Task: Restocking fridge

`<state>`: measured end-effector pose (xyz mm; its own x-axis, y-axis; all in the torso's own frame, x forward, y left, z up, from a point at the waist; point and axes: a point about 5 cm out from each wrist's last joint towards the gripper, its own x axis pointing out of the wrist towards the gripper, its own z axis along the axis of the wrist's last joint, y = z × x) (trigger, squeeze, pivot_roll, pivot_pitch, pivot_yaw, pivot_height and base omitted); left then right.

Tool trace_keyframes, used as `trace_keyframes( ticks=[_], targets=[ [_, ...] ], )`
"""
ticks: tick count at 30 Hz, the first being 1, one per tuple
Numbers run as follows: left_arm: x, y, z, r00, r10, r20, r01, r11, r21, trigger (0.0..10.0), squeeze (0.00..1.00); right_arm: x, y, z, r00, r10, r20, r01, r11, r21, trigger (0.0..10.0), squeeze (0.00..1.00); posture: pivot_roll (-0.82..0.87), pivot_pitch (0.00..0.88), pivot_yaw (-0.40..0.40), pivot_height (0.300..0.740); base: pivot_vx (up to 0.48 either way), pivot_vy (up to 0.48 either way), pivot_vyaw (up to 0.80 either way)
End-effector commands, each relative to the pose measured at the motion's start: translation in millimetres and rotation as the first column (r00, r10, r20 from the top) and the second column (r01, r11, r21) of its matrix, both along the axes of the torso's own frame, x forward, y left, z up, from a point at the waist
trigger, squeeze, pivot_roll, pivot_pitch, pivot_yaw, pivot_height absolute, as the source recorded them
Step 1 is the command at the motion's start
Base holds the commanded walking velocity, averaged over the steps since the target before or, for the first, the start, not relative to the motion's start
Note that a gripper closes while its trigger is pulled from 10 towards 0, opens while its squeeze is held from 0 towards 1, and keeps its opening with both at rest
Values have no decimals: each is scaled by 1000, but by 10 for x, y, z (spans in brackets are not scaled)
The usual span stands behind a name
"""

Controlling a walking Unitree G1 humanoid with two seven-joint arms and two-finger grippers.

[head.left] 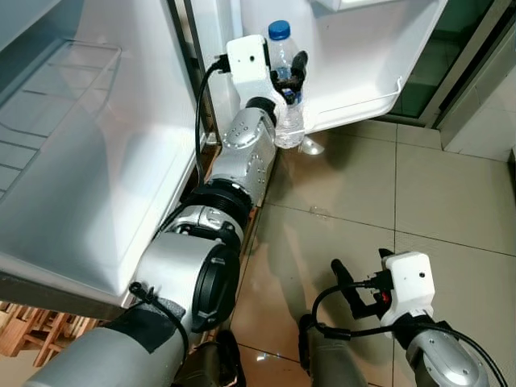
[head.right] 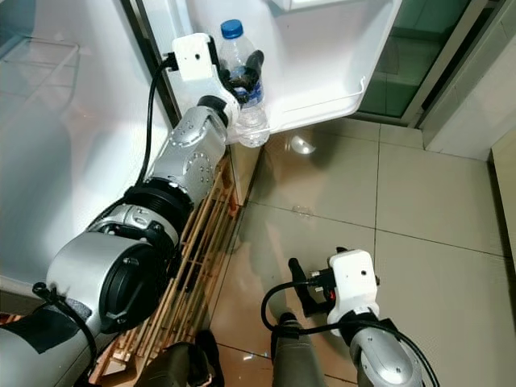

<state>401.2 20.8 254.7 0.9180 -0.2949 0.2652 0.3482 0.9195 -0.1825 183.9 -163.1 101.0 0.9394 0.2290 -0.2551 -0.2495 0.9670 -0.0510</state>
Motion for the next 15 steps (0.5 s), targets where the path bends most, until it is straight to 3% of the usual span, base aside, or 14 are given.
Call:
trace_keyframes(
  ticks=[1,3,7,15],
  targets=[
    [-29,-43,85,997,-4,73,-1,998,62,10000,1000,-8,-17,-53,1000,2,-26,-2,1000,-13,10000,180,-392,209,57,740,0,0,0],
    [-70,-68,234,984,-8,179,-10,995,97,10000,1000,24,-14,-57,1000,7,-23,-7,1000,-14,10000,180,-388,202,57,740,0,0,0],
    [-129,-61,471,950,9,311,-42,994,100,10000,1000,60,-3,-63,1000,12,-18,-13,1000,-13,10000,184,-381,193,57,740,0,0,0],
    [-104,88,639,940,83,330,-95,995,22,10000,1000,120,9,-84,1000,24,-14,-24,1000,-13,10000,180,-369,176,54,740,0,0,0]
  ],
)
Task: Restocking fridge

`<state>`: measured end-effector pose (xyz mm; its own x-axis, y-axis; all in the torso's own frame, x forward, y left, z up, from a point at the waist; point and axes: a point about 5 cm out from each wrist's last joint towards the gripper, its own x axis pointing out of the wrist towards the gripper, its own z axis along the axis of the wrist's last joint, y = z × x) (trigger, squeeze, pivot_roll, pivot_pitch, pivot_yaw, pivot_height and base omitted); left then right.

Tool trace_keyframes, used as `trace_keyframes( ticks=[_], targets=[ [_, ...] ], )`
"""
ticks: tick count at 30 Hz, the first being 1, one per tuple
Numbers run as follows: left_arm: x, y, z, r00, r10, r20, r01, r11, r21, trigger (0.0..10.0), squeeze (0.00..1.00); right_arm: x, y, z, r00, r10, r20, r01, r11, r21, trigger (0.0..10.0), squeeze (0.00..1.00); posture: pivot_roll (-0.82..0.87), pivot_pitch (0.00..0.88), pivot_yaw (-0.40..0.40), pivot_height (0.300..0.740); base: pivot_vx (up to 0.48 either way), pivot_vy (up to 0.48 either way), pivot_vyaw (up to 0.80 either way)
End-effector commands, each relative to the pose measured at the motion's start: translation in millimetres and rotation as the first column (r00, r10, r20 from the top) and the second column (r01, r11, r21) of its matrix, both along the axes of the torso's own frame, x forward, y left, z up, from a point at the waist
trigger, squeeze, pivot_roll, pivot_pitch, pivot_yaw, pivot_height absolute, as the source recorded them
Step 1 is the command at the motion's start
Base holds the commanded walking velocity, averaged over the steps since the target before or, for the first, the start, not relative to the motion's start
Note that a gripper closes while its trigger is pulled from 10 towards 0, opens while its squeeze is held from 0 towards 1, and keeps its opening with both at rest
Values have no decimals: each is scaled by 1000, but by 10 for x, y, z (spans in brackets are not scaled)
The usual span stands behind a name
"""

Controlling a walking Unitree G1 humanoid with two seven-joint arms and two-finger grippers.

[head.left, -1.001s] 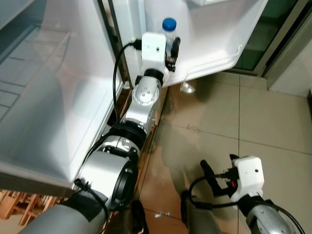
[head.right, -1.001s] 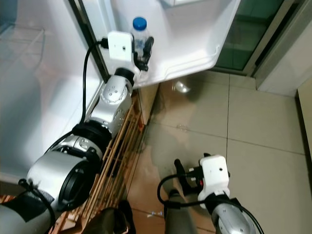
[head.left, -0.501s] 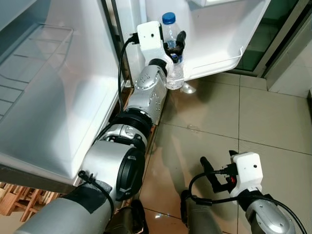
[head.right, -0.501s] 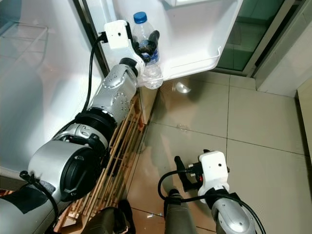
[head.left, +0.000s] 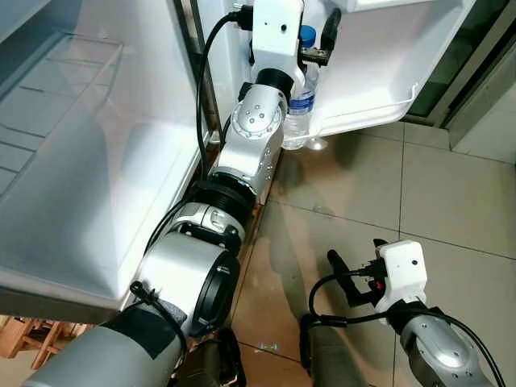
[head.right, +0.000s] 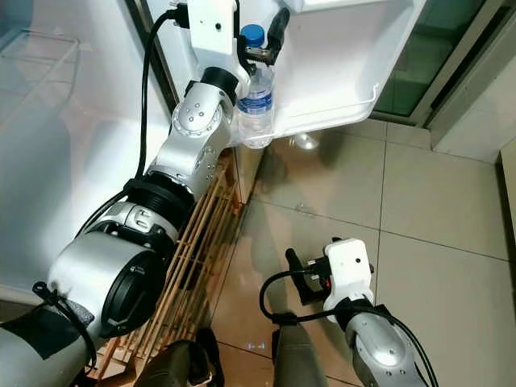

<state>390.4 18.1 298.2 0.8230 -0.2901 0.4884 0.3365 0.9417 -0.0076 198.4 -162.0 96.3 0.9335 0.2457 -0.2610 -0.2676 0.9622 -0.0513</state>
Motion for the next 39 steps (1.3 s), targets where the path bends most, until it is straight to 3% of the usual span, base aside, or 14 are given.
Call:
trace_keyframes(
  ticks=[1,4,7,8,15,16,17,19,23,28,29,35,38,39],
  targets=[
    [-5,131,246,997,40,67,-36,998,-57,10000,1000,-23,0,-38,1000,7,-7,-7,1000,-11,10000,184,-369,176,54,740,0,0,0],
    [-33,154,332,995,25,94,-19,998,-62,10000,1000,-12,1,-41,1000,10,-5,-10,1000,-13,10000,180,-365,170,52,740,0,0,0],
    [-41,181,348,996,15,86,-14,1000,-16,10000,1000,0,6,-38,1000,15,0,-15,1000,-15,10000,184,-357,166,48,740,0,0,0],
    [-42,180,326,998,-2,68,3,1000,-7,10000,0,4,7,-38,1000,16,2,-16,1000,-16,10000,180,-353,166,46,740,0,0,0],
    [-219,271,311,993,-113,38,115,992,-53,10000,0,64,-16,4,999,0,48,1,1000,-25,10000,184,-318,157,34,740,0,0,0],
    [-280,328,353,989,-134,56,137,989,-59,10000,0,97,-41,22,998,-16,66,18,999,-31,10000,184,-308,152,30,740,0,0,0],
    [-382,525,451,983,-138,125,145,988,-55,10000,0,181,-83,73,994,-35,99,39,999,-35,10000,184,-286,145,25,740,0,0,0],
    [-449,673,506,974,-169,150,182,981,-75,10000,0,245,-100,110,992,-36,119,40,998,-37,10000,184,-273,140,24,740,0,0,0],
    [-544,867,550,955,-258,147,273,957,-95,10000,0,367,-102,160,989,-25,148,30,999,-34,10000,184,-248,131,23,740,0,0,0],
    [-729,1154,563,917,-390,85,399,902,-166,10000,0,706,5,279,981,15,196,-21,999,28,10000,188,-192,111,12,740,0,0,0],
    [-842,1146,468,885,-464,46,465,874,-140,10000,0,820,89,291,978,63,198,-70,997,28,10000,184,-165,99,2,740,0,0,0],
    [-977,1101,272,858,-512,-42,509,858,-77,10000,0,939,112,308,974,80,212,-87,996,21,10000,184,-137,91,-5,740,0,0,0],
    [-1139,1013,37,785,-591,-185,608,793,49,10000,0,952,158,293,972,92,218,-99,995,19,10000,184,-131,91,-4,740,0,0,0],
    [-1229,980,-118,745,-608,-276,652,751,106,10000,0,955,203,296,969,102,226,-111,994,24,10000,184,-132,92,-1,740,0,0,0]
  ],
)
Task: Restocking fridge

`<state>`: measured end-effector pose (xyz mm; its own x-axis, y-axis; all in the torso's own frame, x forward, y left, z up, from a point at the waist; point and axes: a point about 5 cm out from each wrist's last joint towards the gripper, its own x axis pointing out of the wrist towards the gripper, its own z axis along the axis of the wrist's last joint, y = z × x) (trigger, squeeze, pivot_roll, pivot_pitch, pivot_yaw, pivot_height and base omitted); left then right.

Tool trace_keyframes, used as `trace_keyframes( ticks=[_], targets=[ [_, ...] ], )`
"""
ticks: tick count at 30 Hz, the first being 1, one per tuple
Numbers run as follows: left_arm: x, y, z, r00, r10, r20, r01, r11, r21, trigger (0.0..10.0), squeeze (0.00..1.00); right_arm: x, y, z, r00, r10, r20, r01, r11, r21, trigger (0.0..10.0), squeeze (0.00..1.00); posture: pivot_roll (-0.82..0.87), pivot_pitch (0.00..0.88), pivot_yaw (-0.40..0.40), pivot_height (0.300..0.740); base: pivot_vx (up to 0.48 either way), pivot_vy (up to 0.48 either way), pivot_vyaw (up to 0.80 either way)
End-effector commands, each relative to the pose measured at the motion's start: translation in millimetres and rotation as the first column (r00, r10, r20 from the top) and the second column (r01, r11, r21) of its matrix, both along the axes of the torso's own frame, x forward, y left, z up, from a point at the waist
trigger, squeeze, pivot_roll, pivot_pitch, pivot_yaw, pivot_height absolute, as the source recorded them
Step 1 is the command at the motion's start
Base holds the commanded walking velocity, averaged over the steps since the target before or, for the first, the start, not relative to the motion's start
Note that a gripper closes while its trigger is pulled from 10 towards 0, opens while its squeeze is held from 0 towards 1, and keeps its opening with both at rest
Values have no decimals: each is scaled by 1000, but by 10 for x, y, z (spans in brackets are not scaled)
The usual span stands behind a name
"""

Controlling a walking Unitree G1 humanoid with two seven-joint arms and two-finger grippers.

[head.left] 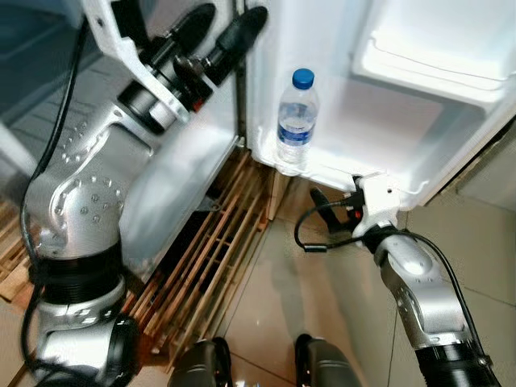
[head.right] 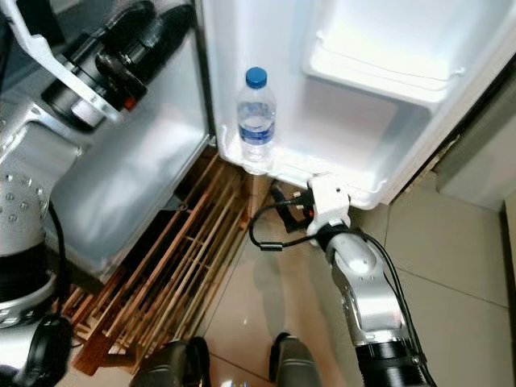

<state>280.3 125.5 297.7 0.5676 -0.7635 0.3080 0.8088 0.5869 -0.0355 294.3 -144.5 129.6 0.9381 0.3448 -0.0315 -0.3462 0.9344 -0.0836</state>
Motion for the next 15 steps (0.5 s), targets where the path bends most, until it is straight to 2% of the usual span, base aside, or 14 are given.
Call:
trace_keyframes(
  ticks=[1,3,8,11,12,15],
  targets=[
    [-128,-94,-113,995,-99,-31,102,989,104,10000,0,-4,27,-37,1000,8,-4,-8,1000,-6,10000,184,-132,92,-1,740,0,0,0],
    [-179,-117,-290,991,-112,-74,124,978,171,10000,0,-26,137,-40,1000,27,0,-27,999,24,10000,180,-135,95,2,740,0,0,0],
    [-170,-125,-385,988,-113,-110,131,975,181,10000,0,-18,241,-78,999,44,-8,-43,998,49,10000,184,-134,99,6,740,0,0,0],
    [-167,-122,-443,986,-109,-127,133,970,201,10000,0,33,256,-93,999,31,-10,-31,998,58,10000,180,-131,101,8,740,0,0,0],
    [-155,-100,-548,988,-78,-135,112,959,260,10000,0,109,247,-97,1000,13,-9,-12,998,64,10000,176,-119,105,13,740,0,0,0],
    [-157,-88,-631,986,-67,-153,109,952,287,10000,0,172,229,-97,1000,-5,-8,6,998,68,10000,176,-119,105,13,740,0,0,0]
  ],
)
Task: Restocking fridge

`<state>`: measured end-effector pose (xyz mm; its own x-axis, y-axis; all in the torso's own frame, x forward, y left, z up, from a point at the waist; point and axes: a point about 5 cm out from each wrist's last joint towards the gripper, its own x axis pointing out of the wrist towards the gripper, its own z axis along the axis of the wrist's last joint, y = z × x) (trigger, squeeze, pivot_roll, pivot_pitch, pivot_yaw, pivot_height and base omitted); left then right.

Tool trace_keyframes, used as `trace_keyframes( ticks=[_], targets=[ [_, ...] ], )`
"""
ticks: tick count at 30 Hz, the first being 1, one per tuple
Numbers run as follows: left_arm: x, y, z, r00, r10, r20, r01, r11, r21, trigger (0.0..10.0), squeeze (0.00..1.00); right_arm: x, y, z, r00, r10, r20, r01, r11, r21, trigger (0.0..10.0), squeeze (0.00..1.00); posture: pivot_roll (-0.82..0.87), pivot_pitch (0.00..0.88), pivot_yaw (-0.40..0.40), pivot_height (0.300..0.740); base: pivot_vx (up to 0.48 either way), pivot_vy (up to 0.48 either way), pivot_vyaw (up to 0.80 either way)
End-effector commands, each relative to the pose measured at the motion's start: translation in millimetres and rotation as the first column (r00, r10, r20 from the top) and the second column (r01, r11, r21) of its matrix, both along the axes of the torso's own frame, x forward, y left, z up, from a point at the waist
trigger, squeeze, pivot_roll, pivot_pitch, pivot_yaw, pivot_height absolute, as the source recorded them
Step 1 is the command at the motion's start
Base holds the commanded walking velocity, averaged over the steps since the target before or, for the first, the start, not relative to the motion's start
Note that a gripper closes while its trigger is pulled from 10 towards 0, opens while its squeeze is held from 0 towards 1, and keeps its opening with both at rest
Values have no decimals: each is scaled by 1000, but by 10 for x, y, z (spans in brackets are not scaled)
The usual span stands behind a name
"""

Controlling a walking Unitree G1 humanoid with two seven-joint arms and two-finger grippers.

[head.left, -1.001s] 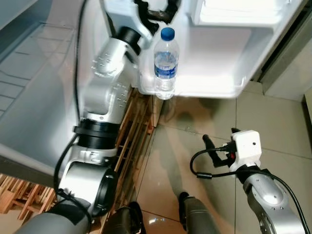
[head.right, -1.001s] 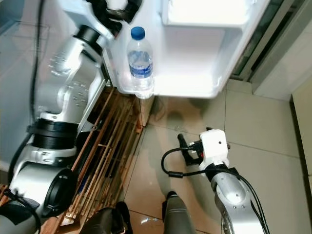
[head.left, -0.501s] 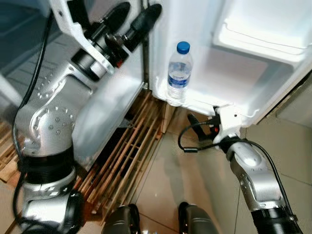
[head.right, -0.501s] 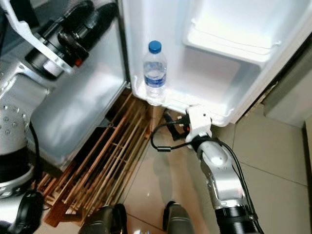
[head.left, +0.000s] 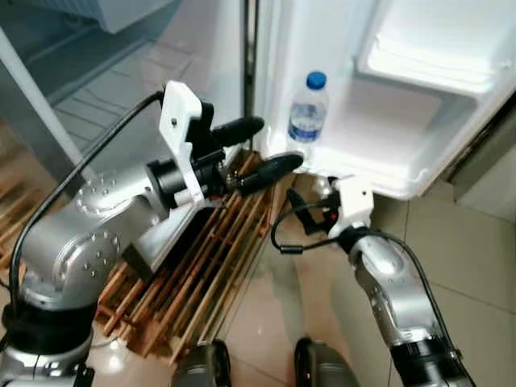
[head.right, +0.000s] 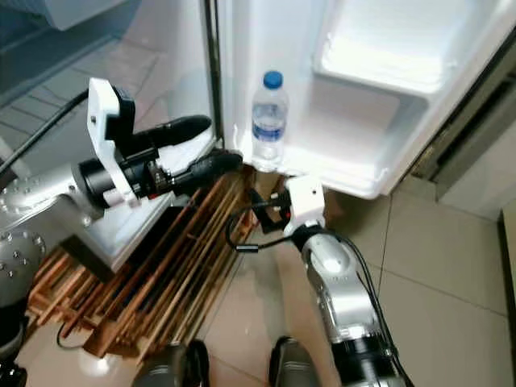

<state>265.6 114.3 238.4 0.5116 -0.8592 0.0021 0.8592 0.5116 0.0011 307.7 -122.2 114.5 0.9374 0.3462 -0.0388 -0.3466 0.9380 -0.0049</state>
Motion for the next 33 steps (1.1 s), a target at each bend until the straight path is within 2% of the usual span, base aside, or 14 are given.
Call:
trace_keyframes(
  ticks=[1,4,7,12,26,33],
  targets=[
    [-17,27,-72,1000,4,-11,-4,1000,27,10000,0,65,3,55,1000,-9,25,9,1000,-2,10000,176,-107,106,15,740,0,0,0],
    [-18,47,-216,999,47,-13,-46,994,97,10000,0,182,-9,66,999,-18,31,18,1000,-20,10000,176,-89,112,16,740,0,0,0],
    [40,133,-367,987,159,-7,-156,973,170,10000,0,286,-19,78,999,-24,33,24,999,-25,10000,173,-65,122,16,740,0,0,0],
    [28,282,-489,969,248,3,-242,941,236,10000,0,418,-5,130,998,-28,52,30,999,-27,10000,176,-30,135,12,740,0,0,0],
    [-109,403,-506,960,279,0,-269,926,266,10000,0,701,-88,243,996,-68,64,70,997,-37,10000,176,48,165,27,740,0,0,0],
    [-176,412,-523,963,268,-11,-254,924,287,10000,0,764,-157,287,994,-91,64,94,995,-41,10000,176,83,175,37,740,0,0,0]
  ],
)
